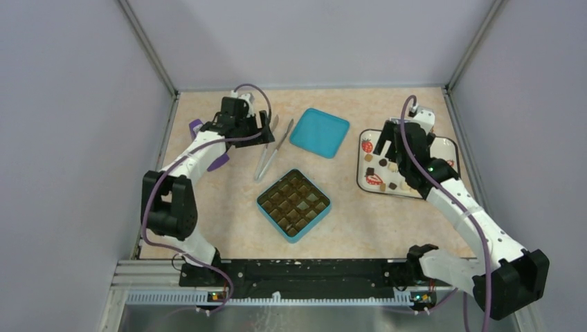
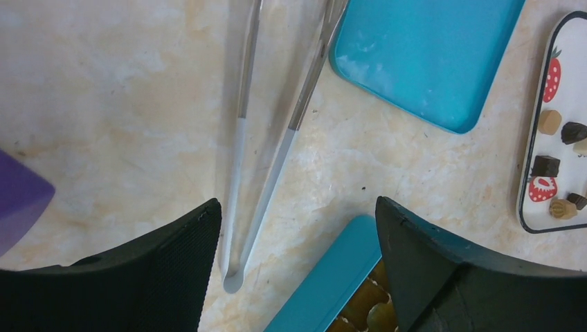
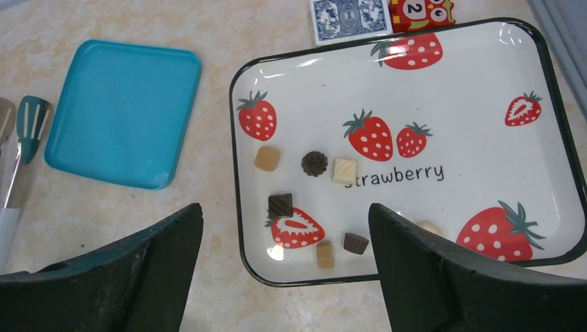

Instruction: Pack the chocolate

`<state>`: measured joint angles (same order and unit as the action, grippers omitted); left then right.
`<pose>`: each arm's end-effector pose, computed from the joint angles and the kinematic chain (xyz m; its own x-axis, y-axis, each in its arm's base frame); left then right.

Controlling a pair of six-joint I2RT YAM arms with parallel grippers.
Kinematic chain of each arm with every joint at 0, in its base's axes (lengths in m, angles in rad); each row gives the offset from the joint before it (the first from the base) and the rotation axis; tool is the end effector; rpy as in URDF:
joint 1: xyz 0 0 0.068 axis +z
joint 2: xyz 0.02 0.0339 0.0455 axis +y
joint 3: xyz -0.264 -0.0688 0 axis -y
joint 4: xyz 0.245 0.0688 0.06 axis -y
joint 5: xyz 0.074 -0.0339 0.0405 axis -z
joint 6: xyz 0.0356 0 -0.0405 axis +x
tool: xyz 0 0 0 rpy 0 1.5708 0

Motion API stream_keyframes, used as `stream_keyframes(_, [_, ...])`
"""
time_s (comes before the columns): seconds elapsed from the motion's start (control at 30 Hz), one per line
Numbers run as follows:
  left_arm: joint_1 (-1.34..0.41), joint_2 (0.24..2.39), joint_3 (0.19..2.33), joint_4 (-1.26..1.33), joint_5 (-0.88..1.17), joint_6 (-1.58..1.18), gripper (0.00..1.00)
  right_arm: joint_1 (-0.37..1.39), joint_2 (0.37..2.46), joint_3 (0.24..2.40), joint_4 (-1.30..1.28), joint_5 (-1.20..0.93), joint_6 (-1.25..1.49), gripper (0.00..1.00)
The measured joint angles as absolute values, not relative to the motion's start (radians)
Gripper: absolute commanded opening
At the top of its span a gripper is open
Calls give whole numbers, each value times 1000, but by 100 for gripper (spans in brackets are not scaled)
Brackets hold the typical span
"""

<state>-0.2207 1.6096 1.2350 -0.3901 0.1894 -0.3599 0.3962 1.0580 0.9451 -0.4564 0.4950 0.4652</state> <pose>0.3487 -0.0851 0.2681 -0.7547 -0.1852 -0.6295 0.0874 0.9224 -0.3761 0.2181 0.0729 0.3188 -0.4312 0.2475 -0.8676 0.2495 0.9569 0.1490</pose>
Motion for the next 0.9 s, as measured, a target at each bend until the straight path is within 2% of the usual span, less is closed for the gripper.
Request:
stream_keyframes(0.23, [-246,1791,1400,-442,166,-344,70,396,1056,942,-458,491,477,85])
stream_keyframes(0.33, [-245,1840,1433,-451,135,-334,67,396,1054,942,-458,488,484,85])
stream_keyframes(0.5, [-245,1910,1448,-467,104,-331,56,396,1047,928,-463,482,500,84])
stream_keyframes(0.67, [-245,1973,1448,-473,91,-330,53,396,1047,923,-472,476,514,84])
stream_keyframes(0.9, [-256,2033,1456,-475,12,-319,30,396,1047,923,-481,466,536,84])
